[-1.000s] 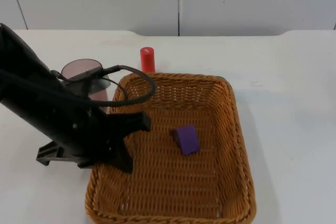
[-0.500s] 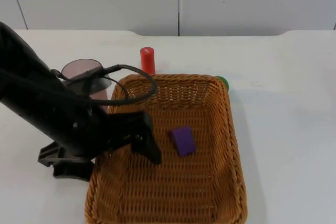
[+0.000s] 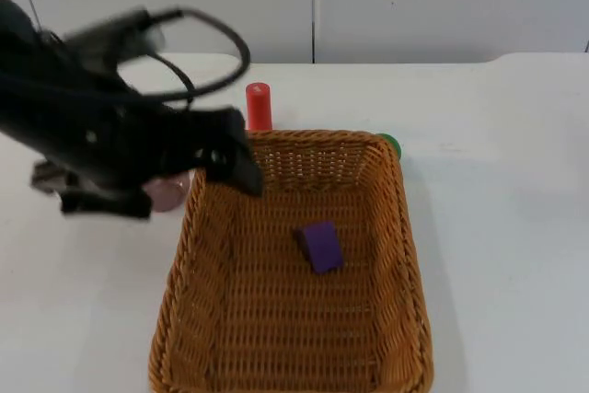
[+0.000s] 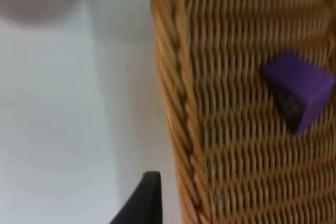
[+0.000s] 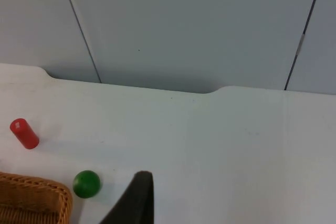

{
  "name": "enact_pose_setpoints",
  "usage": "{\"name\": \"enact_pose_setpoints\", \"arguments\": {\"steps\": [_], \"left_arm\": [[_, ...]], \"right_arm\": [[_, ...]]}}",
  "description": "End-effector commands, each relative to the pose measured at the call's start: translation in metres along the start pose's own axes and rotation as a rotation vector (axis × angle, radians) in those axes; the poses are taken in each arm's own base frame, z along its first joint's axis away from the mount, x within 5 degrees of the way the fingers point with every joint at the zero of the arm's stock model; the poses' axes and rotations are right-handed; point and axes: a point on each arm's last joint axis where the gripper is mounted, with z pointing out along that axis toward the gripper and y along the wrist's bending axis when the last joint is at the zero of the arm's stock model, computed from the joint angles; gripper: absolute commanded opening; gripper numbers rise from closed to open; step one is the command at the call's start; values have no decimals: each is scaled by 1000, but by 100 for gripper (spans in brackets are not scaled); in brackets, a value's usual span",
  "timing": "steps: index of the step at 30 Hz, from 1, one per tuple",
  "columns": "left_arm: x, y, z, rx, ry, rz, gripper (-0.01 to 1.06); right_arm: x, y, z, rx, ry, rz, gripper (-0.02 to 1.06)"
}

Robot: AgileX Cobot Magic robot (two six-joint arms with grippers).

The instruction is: Pick up the basket with the left hand and place the triangular block into the basket with the right hand.

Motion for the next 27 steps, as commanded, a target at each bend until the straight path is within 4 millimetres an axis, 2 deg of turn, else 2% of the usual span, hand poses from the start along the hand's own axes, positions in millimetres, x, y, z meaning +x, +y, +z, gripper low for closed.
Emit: {"name": "enact_pose_setpoints", "arguments": {"steps": [1,2,3,5,6,7,11,12,15,17,18,22,27], "left_arm": [[-15,-7,-25,-20,-109,85,105],[-15,-7,-25,-20,-109,85,105],[-22,-12,-34,-22,-149,120,105],[-44,-23,-55,-50,-187,243,105],[-55,-28,-63,-65,-194,265,105],[-55,-28,-63,-65,-194,265,105],[-94,-42,-99,-174,-279,388,105],[-94,-42,-99,-174,-279,388,105],[-120,-56,-130,-203,-380,441,105],[-122,-58,-133,-202,-388,441,105],[-130,-64,-145,-189,-431,433,105],[-143,-77,-168,-148,-490,408,105],[-150,-83,-186,-149,-569,413,105]], "right_arm": [[0,-1,-3,4,-4,-10,105],[0,-1,-3,4,-4,-10,105],[0,-1,-3,4,-4,-10,105],[0,-1,-3,4,-4,-10,105],[0,-1,-3,4,-4,-10,105],[0,-1,-3,4,-4,-10,105],[1,0,-3,1,6,-10,105],[1,0,-3,1,6,-10,105],[1,0,-3,2,4,-10,105],[1,-1,-3,4,2,-11,105],[0,-1,-3,7,-5,-10,105],[-5,-3,-3,24,-61,-8,105],[-11,-4,-3,40,-130,-1,105]]}}
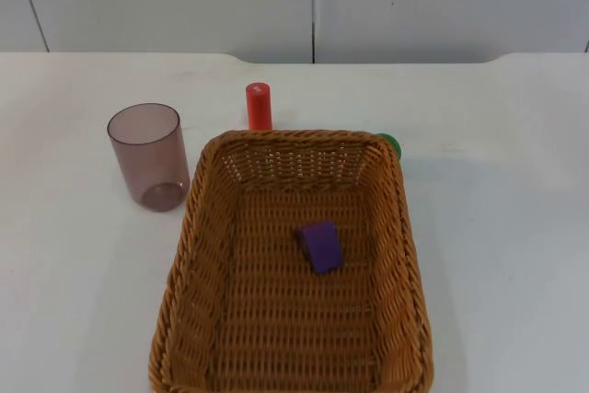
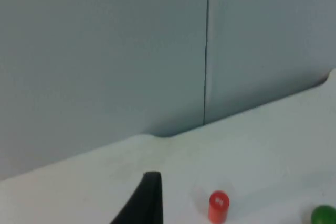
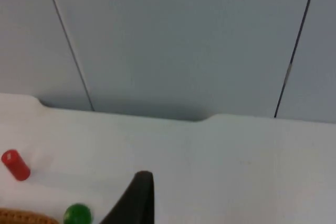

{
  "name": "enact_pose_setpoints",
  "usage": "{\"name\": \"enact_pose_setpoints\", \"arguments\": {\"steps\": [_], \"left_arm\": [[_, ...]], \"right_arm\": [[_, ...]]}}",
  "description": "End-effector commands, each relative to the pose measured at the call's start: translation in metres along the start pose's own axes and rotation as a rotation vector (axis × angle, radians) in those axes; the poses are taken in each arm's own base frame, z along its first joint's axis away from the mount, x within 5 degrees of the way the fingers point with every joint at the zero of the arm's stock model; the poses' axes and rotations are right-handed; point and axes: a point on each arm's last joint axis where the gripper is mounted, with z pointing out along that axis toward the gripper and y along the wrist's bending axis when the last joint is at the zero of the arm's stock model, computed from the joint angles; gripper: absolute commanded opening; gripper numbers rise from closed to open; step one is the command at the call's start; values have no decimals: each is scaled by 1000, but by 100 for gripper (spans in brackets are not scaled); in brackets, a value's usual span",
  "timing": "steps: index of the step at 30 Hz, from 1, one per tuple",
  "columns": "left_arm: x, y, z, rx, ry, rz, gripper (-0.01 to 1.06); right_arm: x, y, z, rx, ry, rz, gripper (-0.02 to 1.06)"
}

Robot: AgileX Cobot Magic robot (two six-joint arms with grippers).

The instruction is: Pick up the basket with the left hand and place the triangular block into the basket with the right hand.

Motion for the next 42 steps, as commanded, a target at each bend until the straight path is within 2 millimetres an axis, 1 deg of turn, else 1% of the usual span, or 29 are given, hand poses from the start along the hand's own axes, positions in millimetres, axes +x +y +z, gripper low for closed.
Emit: {"name": "enact_pose_setpoints", "arguments": {"steps": [1,4,6,7,9,10,11,13,14,16,17,18,19,20,23,24,25,26,27,28,31,33,34,35,36,38,39,41,42], "left_arm": [[-12,0,-14,-2,-60,-46,105],[-10,3,-14,-28,-39,-46,105],[-2,12,-14,-74,42,-80,105],[-2,12,-14,-74,42,-80,105],[0,34,-17,-144,47,-191,105],[0,48,-24,-191,11,-228,105],[0,61,-34,-244,-30,-224,105],[7,84,-58,-346,-66,-228,105],[7,84,-58,-346,-66,-228,105],[18,96,-89,-424,-112,-208,105],[23,98,-96,-436,-123,-213,105],[38,99,-112,-458,-163,-198,105],[45,96,-126,-466,-206,-172,105],[45,96,-126,-466,-206,-172,105],[73,81,-155,-496,-250,-81,105],[75,78,-161,-496,-266,-77,105],[80,73,-173,-496,-290,-74,105],[85,66,-189,-495,-329,-71,105],[85,66,-189,-495,-329,-71,105],[85,64,-195,-495,-347,-69,105],[91,53,-235,-517,-447,-49,105],[99,43,-262,-506,-524,-76,105],[99,43,-262,-506,-524,-76,105],[106,36,-277,-494,-562,-95,105],[110,33,-285,-495,-575,-84,105],[124,23,-312,-522,-631,-43,105],[124,23,-312,-522,-631,-43,105],[139,13,-336,-549,-699,-27,105],[146,6,-348,-565,-734,-3,105]], "right_arm": [[-5,-2,-3,19,-59,-1,105],[-6,-2,-3,20,-72,50,105],[-5,-3,-1,25,-60,74,105],[-5,-3,-1,25,-60,74,105],[-3,-6,-1,46,-39,48,105],[-4,-7,-3,61,-45,27,105],[-5,-8,-6,77,-54,9,105],[-6,-11,-17,137,-75,-36,105],[-6,-11,-17,137,-75,-36,105],[-5,-12,-29,170,-76,-40,105],[-2,-11,-36,173,-89,-31,105],[1,-9,-44,175,-107,-31,105],[7,-7,-52,176,-124,-32,105],[7,-7,-52,176,-124,-32,105],[24,-4,-74,193,-181,-45,105],[27,-3,-77,194,-187,-43,105],[33,-2,-83,203,-194,-54,105],[40,0,-97,215,-227,-65,105],[40,0,-97,215,-227,-65,105],[42,1,-101,220,-239,-72,105],[52,5,-128,247,-327,-104,105],[60,9,-149,254,-384,-110,105],[60,9,-149,254,-384,-110,105],[67,12,-164,255,-420,-108,105],[72,15,-176,255,-446,-102,105],[84,20,-203,269,-519,-124,105],[84,20,-203,269,-519,-124,105],[98,26,-232,300,-614,-179,105],[104,28,-241,303,-648,-180,105]]}}
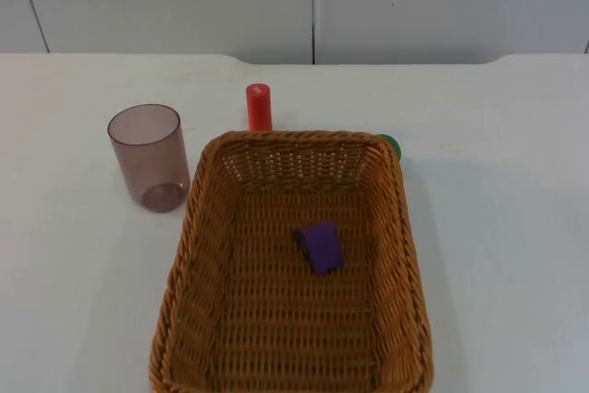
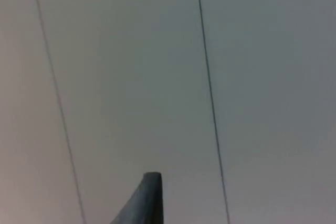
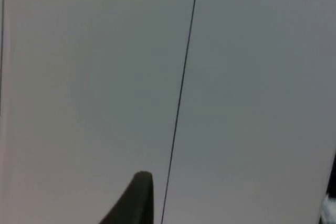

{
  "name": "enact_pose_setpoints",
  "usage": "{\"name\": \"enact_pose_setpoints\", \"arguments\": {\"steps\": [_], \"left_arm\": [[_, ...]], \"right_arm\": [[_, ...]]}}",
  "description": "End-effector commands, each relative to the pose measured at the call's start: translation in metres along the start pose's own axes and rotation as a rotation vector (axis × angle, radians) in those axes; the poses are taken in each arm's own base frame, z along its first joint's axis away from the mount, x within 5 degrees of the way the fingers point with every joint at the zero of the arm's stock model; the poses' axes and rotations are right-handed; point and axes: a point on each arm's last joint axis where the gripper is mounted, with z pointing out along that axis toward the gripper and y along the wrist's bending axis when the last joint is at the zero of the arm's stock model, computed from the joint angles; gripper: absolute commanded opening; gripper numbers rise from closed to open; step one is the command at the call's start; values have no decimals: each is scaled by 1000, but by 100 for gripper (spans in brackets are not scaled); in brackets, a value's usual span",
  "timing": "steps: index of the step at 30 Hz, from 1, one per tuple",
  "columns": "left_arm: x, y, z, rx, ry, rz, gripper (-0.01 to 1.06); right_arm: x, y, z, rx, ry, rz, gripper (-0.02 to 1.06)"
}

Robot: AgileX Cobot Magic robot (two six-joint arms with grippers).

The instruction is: Pick up the basket with the left hand and place the triangular block into the basket with the right hand.

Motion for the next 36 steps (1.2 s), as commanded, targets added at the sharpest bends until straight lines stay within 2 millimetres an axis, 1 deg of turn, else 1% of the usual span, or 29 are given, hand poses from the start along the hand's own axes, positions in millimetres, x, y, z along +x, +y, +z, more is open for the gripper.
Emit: {"name": "enact_pose_setpoints", "arguments": {"steps": [1,2,3,5,7,8,10,12,14,17,21,31,36], "left_arm": [[-1,1,-25,-11,-40,34,105],[0,1,-35,-16,-48,48,105],[0,1,-35,-16,-48,48,105],[3,0,-51,20,-48,23,105],[7,-1,-63,47,-38,16,105],[7,-1,-63,47,-38,16,105],[11,-2,-73,69,-34,22,105],[16,0,-82,80,-21,16,105],[19,0,-86,86,-12,12,105],[31,-2,-85,104,93,10,105],[38,-5,-84,147,150,-15,105],[38,-6,-84,152,145,-20,105],[39,-6,-84,150,158,-60,105]], "right_arm": [[1,-1,-21,21,-35,-22,105],[4,-1,-30,24,-36,-37,105],[4,-1,-30,24,-36,-37,105],[8,-1,-45,25,-30,-56,105],[11,0,-46,12,-9,-45,105],[11,0,-46,12,-9,-45,105],[12,3,-50,-26,40,-20,105],[11,6,-52,-71,43,0,105],[11,7,-53,-94,55,10,105],[15,11,-54,-149,107,42,105],[21,13,-56,-212,166,58,105],[23,7,-56,-280,157,35,105],[25,5,-56,-313,178,57,105]]}}
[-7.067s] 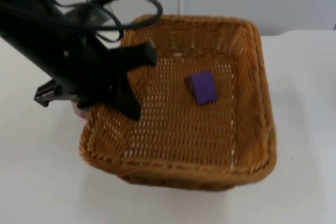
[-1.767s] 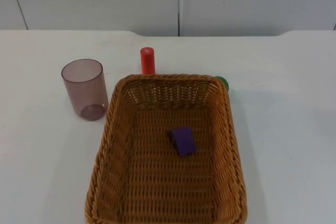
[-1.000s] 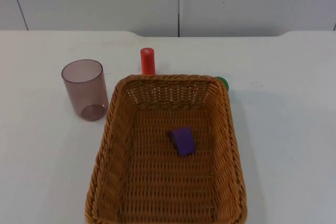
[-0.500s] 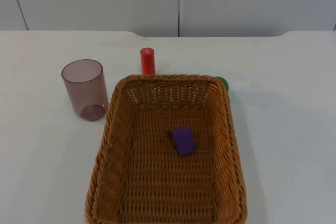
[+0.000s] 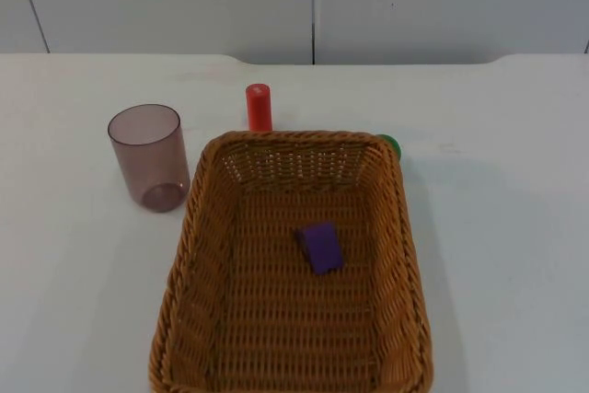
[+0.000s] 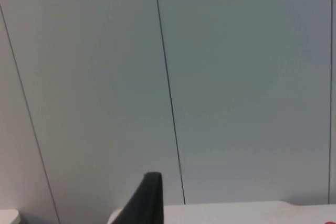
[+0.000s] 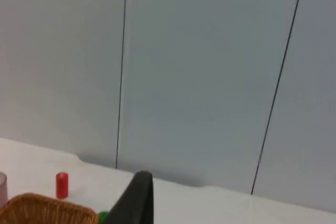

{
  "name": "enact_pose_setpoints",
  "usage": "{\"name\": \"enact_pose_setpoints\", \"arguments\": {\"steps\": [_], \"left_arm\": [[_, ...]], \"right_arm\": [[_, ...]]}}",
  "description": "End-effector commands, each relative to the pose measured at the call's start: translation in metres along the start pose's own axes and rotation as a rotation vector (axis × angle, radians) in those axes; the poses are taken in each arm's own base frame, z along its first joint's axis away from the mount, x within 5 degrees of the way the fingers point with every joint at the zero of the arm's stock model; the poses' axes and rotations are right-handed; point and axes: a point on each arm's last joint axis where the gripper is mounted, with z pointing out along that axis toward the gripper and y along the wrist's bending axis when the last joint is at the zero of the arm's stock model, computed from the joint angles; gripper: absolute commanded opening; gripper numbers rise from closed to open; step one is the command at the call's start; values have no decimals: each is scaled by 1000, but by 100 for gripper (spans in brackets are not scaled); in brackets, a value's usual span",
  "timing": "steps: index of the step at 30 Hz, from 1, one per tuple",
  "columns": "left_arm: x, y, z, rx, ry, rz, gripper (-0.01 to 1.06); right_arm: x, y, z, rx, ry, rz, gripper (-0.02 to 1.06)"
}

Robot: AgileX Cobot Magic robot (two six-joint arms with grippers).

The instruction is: Pick up the basket with the left hand and place the triangular block into the basket with the right hand.

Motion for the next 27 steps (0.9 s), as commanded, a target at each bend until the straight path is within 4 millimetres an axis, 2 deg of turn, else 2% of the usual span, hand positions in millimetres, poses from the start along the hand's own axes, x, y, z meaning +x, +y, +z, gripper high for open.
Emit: {"name": "enact_pose_setpoints", "arguments": {"steps": [1,3,7,8,14,15,19,20,24,27], "left_arm": [[2,0,1,13,21,-25,105],[4,0,1,15,41,-25,105],[26,-4,13,38,188,-35,105],[26,-4,13,38,188,-35,105],[67,-8,41,44,373,-57,105],[67,-8,41,44,373,-57,105],[93,-8,54,29,468,-39,105],[93,-8,54,29,468,-39,105],[118,-10,64,27,559,-29,105],[129,-11,69,29,586,-28,105]], "right_arm": [[2,-1,-1,0,30,7,105],[5,-1,0,3,55,19,105],[32,0,16,2,231,113,105],[32,0,16,2,231,113,105],[74,2,44,3,414,142,105],[74,2,44,3,414,142,105],[96,0,58,35,477,133,105],[96,0,58,35,477,133,105],[110,-4,67,91,500,154,105],[109,-4,66,95,498,153,105]]}}
